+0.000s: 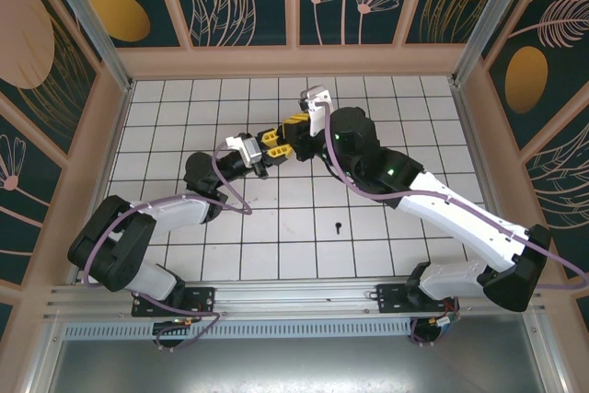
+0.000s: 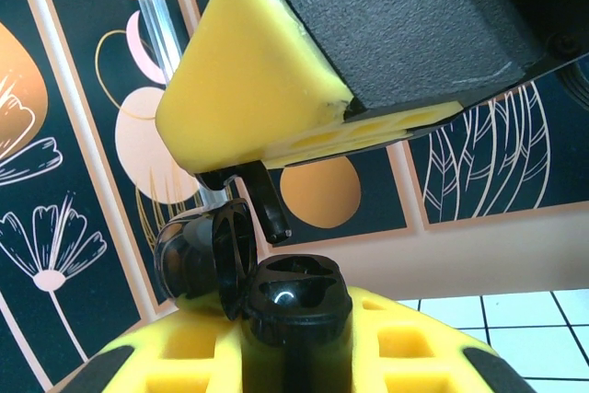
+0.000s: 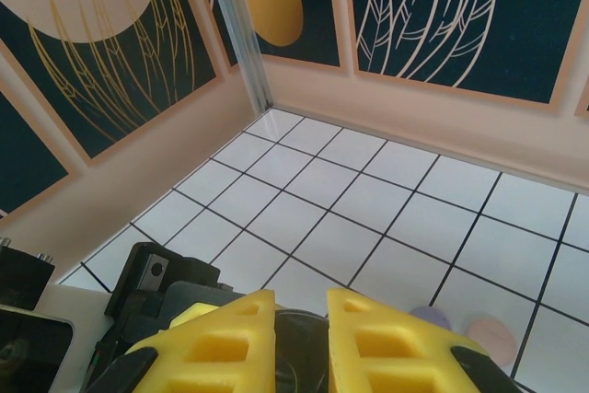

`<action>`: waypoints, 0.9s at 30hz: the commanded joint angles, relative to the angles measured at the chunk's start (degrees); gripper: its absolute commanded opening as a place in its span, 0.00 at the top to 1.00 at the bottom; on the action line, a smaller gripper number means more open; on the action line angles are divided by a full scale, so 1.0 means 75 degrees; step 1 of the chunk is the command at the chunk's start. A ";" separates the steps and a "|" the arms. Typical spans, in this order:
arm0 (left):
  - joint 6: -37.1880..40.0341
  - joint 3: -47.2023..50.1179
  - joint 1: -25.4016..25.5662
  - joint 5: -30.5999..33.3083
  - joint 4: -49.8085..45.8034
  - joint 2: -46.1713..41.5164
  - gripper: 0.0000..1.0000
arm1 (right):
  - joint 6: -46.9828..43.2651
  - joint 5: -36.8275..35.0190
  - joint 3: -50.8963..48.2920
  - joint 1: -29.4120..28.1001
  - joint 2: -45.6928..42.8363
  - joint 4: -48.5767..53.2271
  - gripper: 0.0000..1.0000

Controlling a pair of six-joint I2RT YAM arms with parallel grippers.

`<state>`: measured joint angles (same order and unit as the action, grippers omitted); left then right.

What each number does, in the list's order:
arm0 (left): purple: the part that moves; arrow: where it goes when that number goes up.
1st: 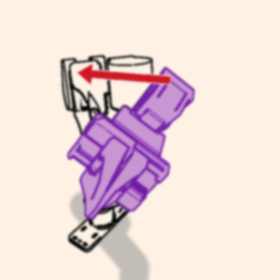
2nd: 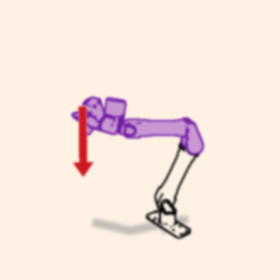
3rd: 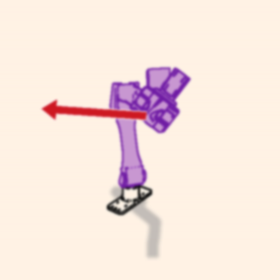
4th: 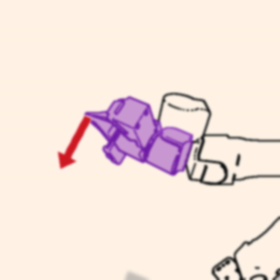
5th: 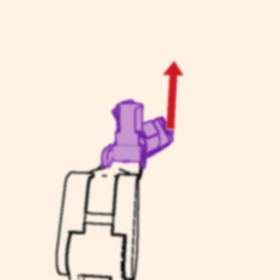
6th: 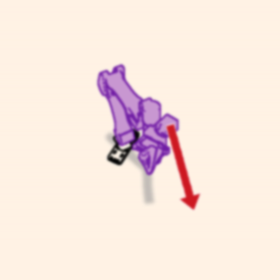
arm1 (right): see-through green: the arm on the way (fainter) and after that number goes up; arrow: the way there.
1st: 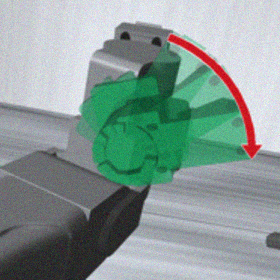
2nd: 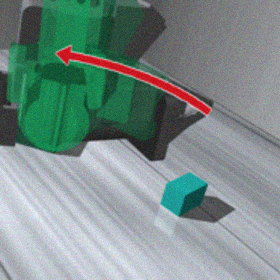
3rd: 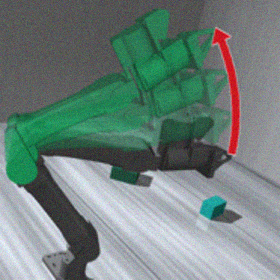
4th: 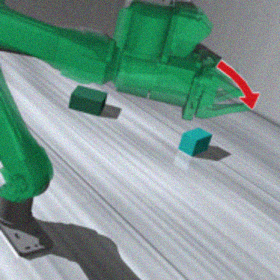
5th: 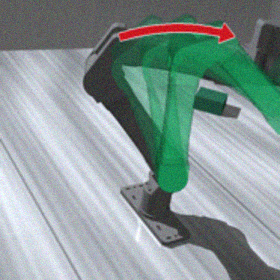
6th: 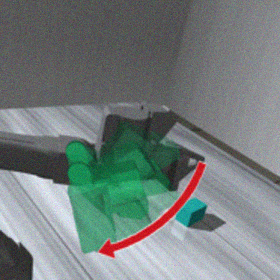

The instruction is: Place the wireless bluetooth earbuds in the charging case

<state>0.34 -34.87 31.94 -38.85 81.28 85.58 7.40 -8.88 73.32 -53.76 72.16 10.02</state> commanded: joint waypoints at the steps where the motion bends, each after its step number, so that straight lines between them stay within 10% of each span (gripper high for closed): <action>1: -0.0181 -0.0222 0.0042 -0.0172 0.0379 -0.0049 1.00 | 0.0079 0.0083 -0.0148 -0.0075 0.0023 -0.0240 0.83; 27: -0.0652 -0.0483 0.0042 -0.0199 0.0124 -0.0079 1.00 | 0.0350 -0.0227 -0.0770 -0.0152 -0.0328 -0.0307 0.84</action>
<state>-3.46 -35.55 31.94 -40.07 78.83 85.58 9.34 -9.43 69.17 -54.13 70.94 5.80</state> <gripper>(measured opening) 0.220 0.159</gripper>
